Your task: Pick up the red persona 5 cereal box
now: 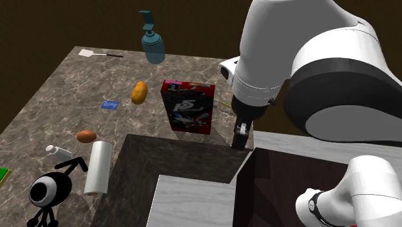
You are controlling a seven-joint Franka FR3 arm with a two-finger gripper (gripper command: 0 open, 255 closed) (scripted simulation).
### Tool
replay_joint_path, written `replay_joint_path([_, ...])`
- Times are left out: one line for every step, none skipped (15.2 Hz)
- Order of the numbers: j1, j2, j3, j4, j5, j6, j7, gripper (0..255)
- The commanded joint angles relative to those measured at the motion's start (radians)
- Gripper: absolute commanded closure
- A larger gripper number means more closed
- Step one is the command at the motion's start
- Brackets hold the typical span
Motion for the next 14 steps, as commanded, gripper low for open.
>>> replay_joint_path([-0.009,0.072,-0.023,0.060,-0.010,0.014,-0.026,0])
replay_joint_path([-0.013,0.105,-0.033,0.086,-0.012,0.022,-0.036,0])
replay_joint_path([-0.017,0.139,-0.042,0.114,-0.014,0.029,-0.047,0])
replay_joint_path([-0.021,0.173,-0.051,0.143,-0.015,0.034,-0.057,0])
replay_joint_path([-0.025,0.207,-0.060,0.173,-0.016,0.039,-0.068,0])
replay_joint_path([-0.030,0.241,-0.069,0.204,-0.015,0.043,-0.078,0])
replay_joint_path([-0.034,0.276,-0.077,0.237,-0.014,0.046,-0.088,0])
replay_joint_path([-0.039,0.311,-0.086,0.271,-0.012,0.048,-0.099,0])
replay_joint_path([-0.044,0.347,-0.094,0.307,-0.009,0.049,-0.110,0])
replay_joint_path([-0.049,0.383,-0.102,0.344,-0.006,0.049,-0.120,0])
replay_joint_path([-0.055,0.420,-0.109,0.383,-0.001,0.048,-0.131,0])
replay_joint_path([-0.062,0.457,-0.117,0.424,0.004,0.045,-0.141,0])
replay_joint_path([-0.069,0.495,-0.124,0.466,0.009,0.041,-0.152,0])
replay_joint_path([-0.077,0.534,-0.130,0.511,0.016,0.036,-0.162,0])
